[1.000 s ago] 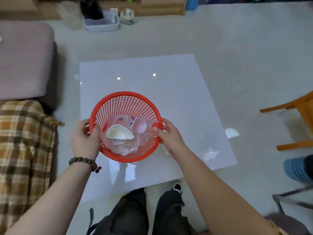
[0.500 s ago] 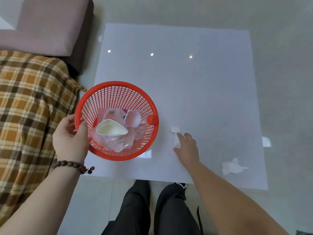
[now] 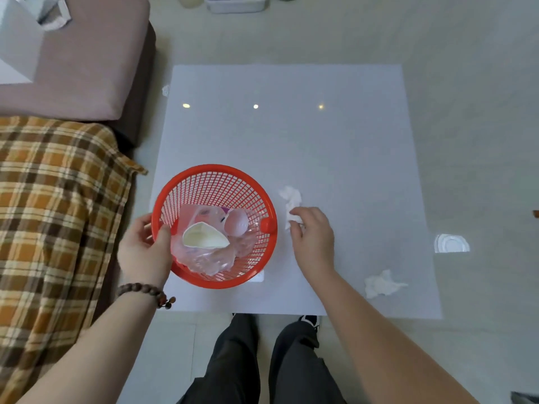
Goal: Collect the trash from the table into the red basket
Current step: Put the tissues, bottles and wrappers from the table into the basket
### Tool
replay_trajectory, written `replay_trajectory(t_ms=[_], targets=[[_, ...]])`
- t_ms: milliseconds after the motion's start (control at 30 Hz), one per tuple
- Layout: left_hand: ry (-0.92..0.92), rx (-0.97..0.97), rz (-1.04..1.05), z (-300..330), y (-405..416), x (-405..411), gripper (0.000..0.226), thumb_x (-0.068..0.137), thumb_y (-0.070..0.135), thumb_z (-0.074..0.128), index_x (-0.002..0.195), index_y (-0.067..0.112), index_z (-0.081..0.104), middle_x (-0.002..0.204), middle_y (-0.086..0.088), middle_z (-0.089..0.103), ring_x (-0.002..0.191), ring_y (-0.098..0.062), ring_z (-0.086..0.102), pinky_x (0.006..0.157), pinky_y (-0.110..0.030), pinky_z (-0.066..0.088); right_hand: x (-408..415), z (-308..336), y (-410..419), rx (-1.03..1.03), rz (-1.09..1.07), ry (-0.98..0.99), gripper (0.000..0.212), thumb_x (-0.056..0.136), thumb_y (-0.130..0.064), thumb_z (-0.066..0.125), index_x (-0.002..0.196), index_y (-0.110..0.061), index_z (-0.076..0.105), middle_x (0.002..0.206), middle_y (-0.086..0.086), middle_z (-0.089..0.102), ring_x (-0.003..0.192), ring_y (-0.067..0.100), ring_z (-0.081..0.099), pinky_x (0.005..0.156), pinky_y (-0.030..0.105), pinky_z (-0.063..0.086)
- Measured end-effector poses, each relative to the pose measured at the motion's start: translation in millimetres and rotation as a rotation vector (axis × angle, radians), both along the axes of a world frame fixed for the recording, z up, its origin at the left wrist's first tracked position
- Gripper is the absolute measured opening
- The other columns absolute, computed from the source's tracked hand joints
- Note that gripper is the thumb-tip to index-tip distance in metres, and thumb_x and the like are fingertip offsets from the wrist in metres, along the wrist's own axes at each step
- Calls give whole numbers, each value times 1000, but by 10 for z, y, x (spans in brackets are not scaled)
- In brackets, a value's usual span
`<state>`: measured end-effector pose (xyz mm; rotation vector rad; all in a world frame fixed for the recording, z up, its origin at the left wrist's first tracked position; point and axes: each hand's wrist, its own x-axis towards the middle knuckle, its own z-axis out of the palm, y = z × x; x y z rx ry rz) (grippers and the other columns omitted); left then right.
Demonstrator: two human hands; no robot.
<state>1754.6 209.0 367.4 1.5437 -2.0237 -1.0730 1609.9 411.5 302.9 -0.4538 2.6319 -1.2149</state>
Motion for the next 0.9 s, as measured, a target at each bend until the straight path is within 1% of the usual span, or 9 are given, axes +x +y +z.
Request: replay_trajectory(t_ms=[67, 133, 200, 333, 400, 533, 667, 800, 900], targets=[[25, 49, -60, 107, 132, -134, 13, 90, 22, 59, 101, 29, 59, 87, 8, 65, 66, 4, 60, 50, -11, 46, 18, 393, -62, -85, 14, 92, 23, 82, -4, 59, 101, -13, 67, 104, 4, 63, 97, 20, 57, 77, 26, 46], [42, 88, -124, 181, 277, -269, 11, 90, 24, 59, 99, 30, 58, 92, 1, 68, 76, -13, 66, 62, -33, 55, 35, 686, -128, -132, 73, 130, 24, 80, -3, 59, 100, -12, 67, 104, 5, 63, 98, 20, 56, 79, 27, 46], [50, 107, -174, 248, 430, -405, 11, 90, 24, 59, 100, 29, 59, 93, 2, 67, 82, -21, 66, 71, -42, 56, 41, 856, -173, -125, 153, 108, 24, 81, -2, 58, 102, -11, 68, 104, 6, 63, 99, 21, 55, 80, 28, 46], [86, 117, -242, 360, 693, -660, 11, 90, 24, 58, 100, 29, 60, 89, 11, 65, 83, -15, 65, 73, -38, 55, -13, 975, -107, -51, 205, -37, 30, 90, -12, 56, 119, -19, 63, 117, -1, 57, 109, 16, 50, 87, 33, 50], [99, 131, -266, 399, 759, -768, 12, 90, 23, 58, 100, 30, 60, 89, 12, 65, 83, -15, 65, 72, -37, 55, -68, 1025, 17, -38, 201, -35, 36, 90, -17, 58, 125, -24, 58, 126, -4, 53, 118, 14, 44, 94, 34, 47], [97, 128, -299, 417, 844, -946, 13, 90, 27, 58, 103, 27, 60, 92, 8, 65, 85, -17, 64, 72, -35, 54, -212, 1089, 395, -61, 100, 38, 40, 87, -24, 62, 126, -30, 55, 134, -4, 49, 124, 14, 41, 96, 24, 39], [70, 130, -311, 351, 959, -1050, 18, 90, 32, 58, 107, 26, 59, 97, 3, 64, 84, -19, 63, 72, -36, 54, -329, 875, 1016, -95, -133, 62, 40, 87, -26, 63, 126, -26, 55, 126, -2, 49, 115, 9, 46, 90, 13, 36], [16, 124, -317, 244, 1039, -1052, 22, 90, 31, 58, 111, 21, 59, 99, 1, 64, 89, -24, 64, 76, -43, 56, -249, 261, 1692, 126, -296, -100, 47, 86, -24, 66, 131, -21, 53, 129, 8, 46, 120, 23, 44, 94, 29, 41], [-36, 95, -323, 137, 1063, -1032, 25, 91, 29, 57, 115, 20, 59, 105, -4, 66, 88, -25, 65, 75, -43, 56, -95, -261, 1979, 310, -291, -280, 56, 85, -27, 68, 136, -21, 47, 142, 12, 37, 128, 30, 33, 101, 37, 37]])
